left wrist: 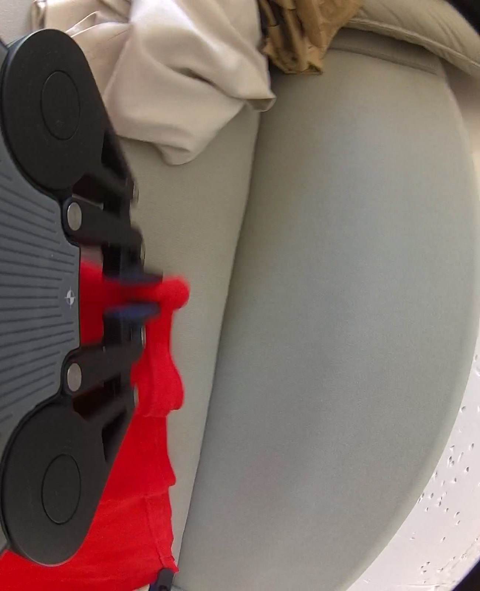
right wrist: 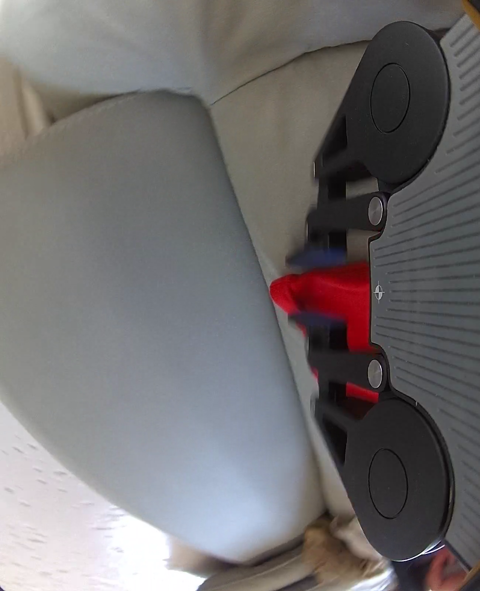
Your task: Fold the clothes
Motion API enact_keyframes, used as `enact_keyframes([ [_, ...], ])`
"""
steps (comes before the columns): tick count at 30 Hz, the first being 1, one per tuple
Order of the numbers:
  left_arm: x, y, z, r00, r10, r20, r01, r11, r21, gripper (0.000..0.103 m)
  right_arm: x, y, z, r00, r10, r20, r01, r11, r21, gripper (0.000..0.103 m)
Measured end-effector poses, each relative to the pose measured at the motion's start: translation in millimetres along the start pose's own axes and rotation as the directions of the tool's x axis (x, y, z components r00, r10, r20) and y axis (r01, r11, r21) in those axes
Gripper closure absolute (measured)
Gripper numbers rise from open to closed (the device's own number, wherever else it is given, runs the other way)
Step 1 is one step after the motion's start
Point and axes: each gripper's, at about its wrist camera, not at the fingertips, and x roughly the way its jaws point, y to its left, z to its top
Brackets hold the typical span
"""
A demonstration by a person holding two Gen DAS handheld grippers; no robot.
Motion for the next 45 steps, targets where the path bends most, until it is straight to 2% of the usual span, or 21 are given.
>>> enact_keyframes([
  [5, -20.6, 14.7, -1.8, 0.988, 0.116, 0.107, -0.109, 0.992, -0.066, 0.1, -24.9, 22.8, -10.2, 0.966, -0.123, 0.226, 0.151, 0.982, -0.114, 0.1],
  [9, -1.4, -0.2, -12.2, 0.966, 0.254, 0.04, -0.255, 0.967, 0.022, 0.09, -5.6, 36.4, -19.7, 0.952, -0.247, 0.182, 0.28, 0.942, -0.186, 0.098],
  [10, -1.2, -4.0, -14.1, 0.958, 0.283, 0.043, -0.285, 0.958, 0.033, 0.085, 1.8, 37.7, -20.1, 0.946, -0.284, 0.155, 0.311, 0.93, -0.197, 0.094],
  [13, -16.7, -2.6, -14.4, 0.947, 0.318, 0.035, -0.319, 0.947, 0.019, 0.063, -6.3, 33.5, -13.1, 0.927, -0.341, 0.158, 0.363, 0.92, -0.149, 0.048],
  [16, -43.1, 5.2, -12.3, 0.946, 0.322, 0.03, -0.323, 0.946, 0.019, 0.064, -47.9, 19.6, -10.3, 0.937, -0.3, 0.181, 0.313, 0.948, -0.05, 0.05],
  [19, -85.2, 6.2, -13.7, 0.977, 0.209, -0.035, -0.208, 0.978, 0.032, 0.075, -92.5, 15.6, -18.7, 0.97, -0.197, 0.14, 0.203, 0.979, -0.032, 0.057],
  [21, -109.8, 0.3, -24.0, 0.993, 0.024, -0.117, -0.025, 1.0, 0.0, 0.075, -112.0, 19.5, -33.1, 0.996, -0.081, 0.045, 0.082, 0.997, -0.017, 0.067],
  [23, -127.2, -6.3, -38.3, 0.97, -0.148, -0.193, 0.141, 0.989, -0.051, 0.073, -123.3, 21.3, -47.3, 0.997, 0.038, -0.065, -0.036, 0.999, 0.037, 0.069],
  [26, -116.6, -10.4, -71.4, 0.942, -0.101, -0.319, 0.086, 0.994, -0.061, 0.069, -104.6, 13.2, -70.8, 0.956, 0.158, -0.249, -0.11, 0.975, 0.195, 0.069],
  [27, -113.7, -5.1, -79.4, 0.941, -0.046, -0.334, 0.027, 0.998, -0.062, 0.078, -94.0, 6.3, -76.7, 0.942, 0.149, -0.302, -0.078, 0.969, 0.234, 0.07],
  [29, -117.0, 10.1, -87.1, 0.942, 0.055, -0.331, -0.088, 0.993, -0.083, 0.09, -91.1, -18.4, -83.9, 0.957, 0.045, -0.288, 0.043, 0.956, 0.292, 0.103],
  [31, -134.4, 20.7, -85.3, 0.949, 0.096, -0.299, -0.133, 0.985, -0.105, 0.092, -111.1, -35.5, -74.7, 0.98, -0.133, -0.151, 0.172, 0.943, 0.286, 0.091],
  [33, -155.6, 21.1, -83.3, 0.959, 0.086, -0.27, -0.116, 0.988, -0.097, 0.091, -133.3, -33.7, -71.6, 0.958, -0.276, -0.074, 0.286, 0.934, 0.214, 0.091],
  [34, -166.3, 21.3, -82.4, 0.964, 0.081, -0.255, -0.108, 0.99, -0.093, 0.091, -139.8, -32.8, -72.5, 0.976, -0.203, -0.075, 0.215, 0.95, 0.226, 0.091],
  [36, -179.1, 14.1, -85.1, 0.95, -0.128, -0.286, 0.088, 0.985, -0.15, 0.085, -144.7, -24.0, -78.5, 0.992, -0.014, -0.123, 0.049, 0.959, 0.278, 0.091],
  [37, -180.2, 7.5, -89.7, 0.926, -0.223, -0.305, 0.176, 0.969, -0.173, 0.081, -142.7, -15.1, -84.3, 0.985, 0.071, -0.159, -0.022, 0.957, 0.291, 0.089],
  [39, -175.8, -4.2, -99.4, 0.898, -0.25, -0.362, 0.208, 0.966, -0.151, 0.072, -127.4, 6.5, -100.6, 0.939, 0.196, -0.284, -0.104, 0.946, 0.308, 0.071],
  [40, -171.4, -7.9, -105.1, 0.902, -0.155, -0.403, 0.129, 0.987, -0.091, 0.074, -119.2, 12.7, -106.2, 0.92, 0.183, -0.347, -0.081, 0.954, 0.29, 0.068],
  [41, -169.0, -7.7, -109.9, 0.909, -0.031, -0.416, 0.023, 0.999, -0.023, 0.08, -120.4, 12.3, -110.4, 0.937, 0.094, -0.338, -0.012, 0.972, 0.236, 0.095],
  [42, -173.7, -5.3, -111.4, 0.917, 0.034, -0.398, -0.031, 0.999, 0.013, 0.087, -121.6, 11.9, -114.6, 0.946, 0.004, -0.324, 0.059, 0.981, 0.183, 0.103],
  [45, -193.0, 1.0, -112.5, 0.917, 0.158, -0.367, -0.148, 0.987, 0.055, 0.09, -138.7, 9.8, -112.0, 0.949, -0.229, -0.218, 0.246, 0.968, 0.051, 0.096],
])
